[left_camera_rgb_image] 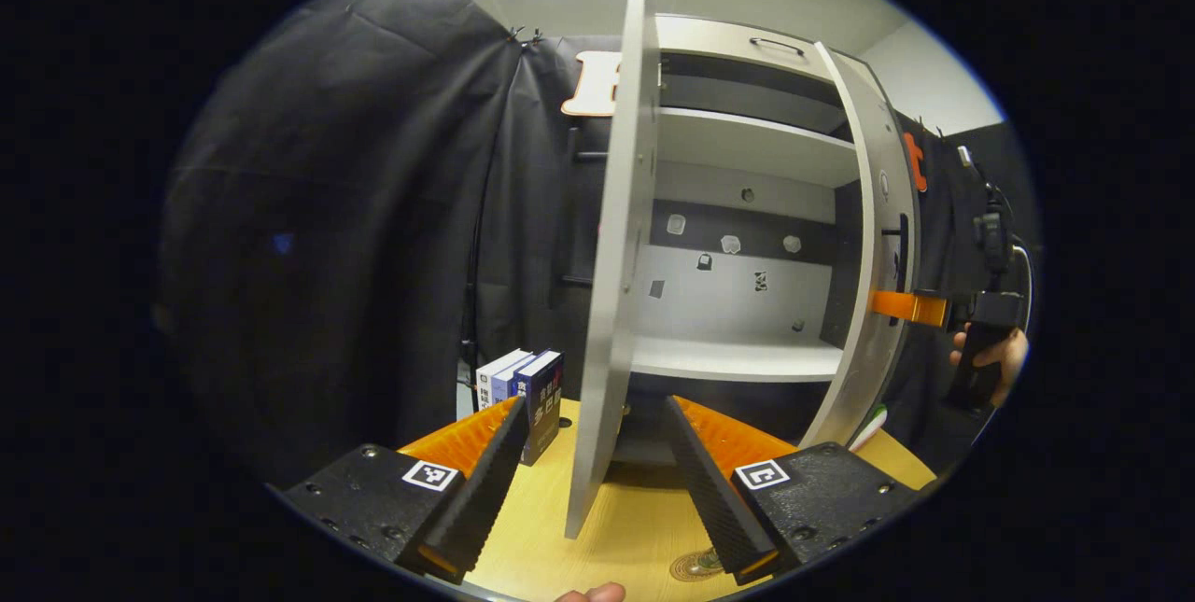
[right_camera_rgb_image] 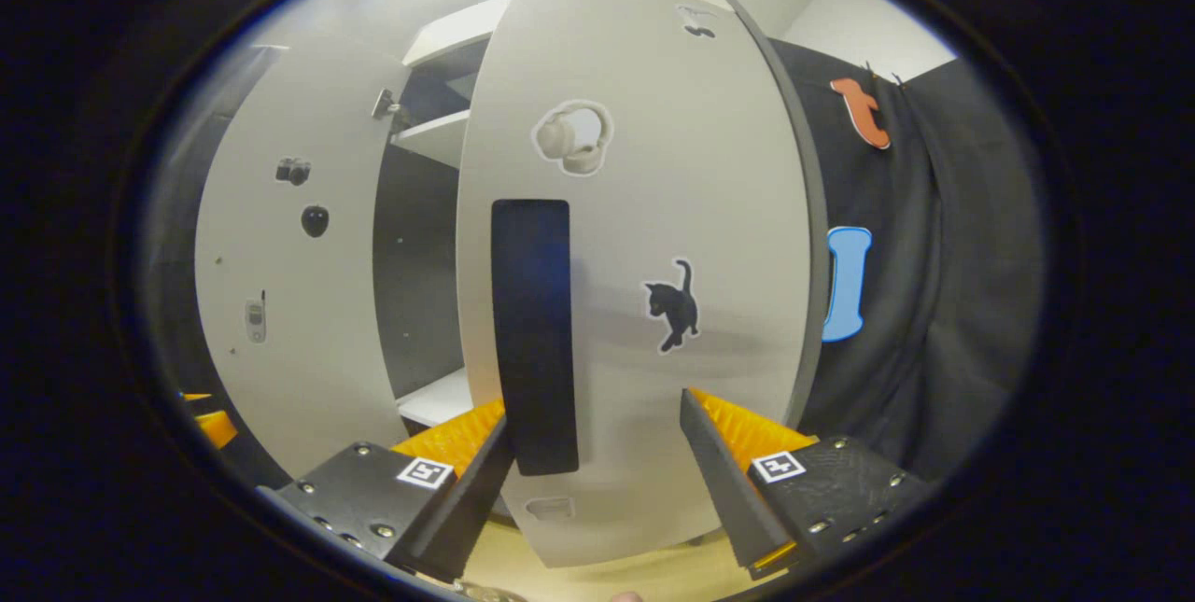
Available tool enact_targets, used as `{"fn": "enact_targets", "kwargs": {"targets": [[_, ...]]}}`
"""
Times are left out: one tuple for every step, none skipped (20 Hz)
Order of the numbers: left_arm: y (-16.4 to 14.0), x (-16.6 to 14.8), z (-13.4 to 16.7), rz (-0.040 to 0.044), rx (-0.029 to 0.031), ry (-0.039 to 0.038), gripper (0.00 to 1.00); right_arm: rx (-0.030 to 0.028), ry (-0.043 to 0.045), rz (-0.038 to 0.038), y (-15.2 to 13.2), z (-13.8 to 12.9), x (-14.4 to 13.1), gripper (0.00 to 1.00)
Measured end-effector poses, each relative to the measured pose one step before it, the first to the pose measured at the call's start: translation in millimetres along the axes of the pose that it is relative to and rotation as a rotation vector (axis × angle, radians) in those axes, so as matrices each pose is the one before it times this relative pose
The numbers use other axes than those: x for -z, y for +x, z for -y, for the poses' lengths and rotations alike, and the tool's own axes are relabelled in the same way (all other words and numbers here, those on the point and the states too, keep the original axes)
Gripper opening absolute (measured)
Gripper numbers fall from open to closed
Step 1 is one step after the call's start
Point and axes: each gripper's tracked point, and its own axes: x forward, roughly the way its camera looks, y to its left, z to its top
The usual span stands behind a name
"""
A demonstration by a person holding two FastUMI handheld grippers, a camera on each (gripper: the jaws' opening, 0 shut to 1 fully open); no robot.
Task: Grasp the bottle in the cabinet with the left hand and place it on the coaster, then close the right door with the right hand and the left door with the left hand.
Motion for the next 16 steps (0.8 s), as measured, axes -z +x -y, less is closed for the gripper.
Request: {"fn": "enact_targets", "kwargs": {"targets": [[1.7,-1.1,-8.39,-0.0052,-0.01161,-0.00698,0.94,0.00388,-0.00748,0.00763,4.83,-2.45,-0.26,0.97],[2.64,-3.67,-8.96,0.00473,-0.00902,0.00545,0.94,0.0054,-0.01352,0.01025,5.6,-3.44,-1.43,1.0],[2.46,-4.76,-6.74,0.01313,-0.00489,0.0033,0.9,0.00443,-0.01425,0.00405,6.38,-2.89,-0.37,1.0],[3.43,-5.72,-5.31,0.0077,-0.00257,0.00764,0.95,0.00584,-0.00985,0.00076,6.4,-2.49,0.05,0.97],[3.09,-3.79,-4.54,0.00496,-0.00131,0.00837,0.95,0.00419,-0.00726,0.00246,7.04,-2.03,-0.43,1.0],[1.99,-2.96,-4.44,0.00367,-0.00087,0.008,0.95,0.00367,-0.00005,-0.00061,5.3,-1.71,0.12,1.0],[2.2,-4.14,-5.07,0.00594,-0.00192,0.00537,0.95,0.00193,0.00236,0.00173,4.74,-1.15,-0.38,0.97],[1.77,-0.08,-3.31,-0.00025,0.0012,0.00403,0.95,0.00177,0.00268,0.00106,5.63,-0.62,0.09,1.0],[1.24,-0.56,-1.99,0.00309,0.00339,0.0034,0.95,0.00306,0.00219,0.00171,4.76,0.28,-0.22,1.0],[2.36,-2.68,-1.38,-0.00237,0.00467,0.00594,0.95,0.00503,0.00268,-0.0031,4.99,-1.11,-0.08,0.97],[1.29,-3.28,-3.27,0.00536,-0.00134,0.00605,0.91,0.0079,0.00016,-0.00213,3.57,-0.59,1.41,1.0],[1.31,-2.5,-1.69,0.00338,0.00534,0.00914,0.95,0.01394,-0.00302,0.00363,2.84,-0.47,-1.2,0.97],[0.75,-2.73,-1.85,0.00577,0.00179,0.00972,0.95,0.01475,-0.00714,0.00279,2.56,-1.77,-1.1,1.0],[0.42,-2.23,-1.27,0.00207,0.00453,0.00768,0.95,0.01287,-0.00171,0.00259,2.3,-0.9,-0.67,1.0],[1.69,-1.64,-0.73,-0.00335,0.00665,0.00213,0.9,0.01316,0.00494,0.00171,2.87,-0.39,0.83,1.0],[2.27,-1.79,-2.76,-0.00098,0.00325,-0.00186,0.9,0.01323,-0.00142,0.0028,1.93,0.33,-0.27,1.0]]}}
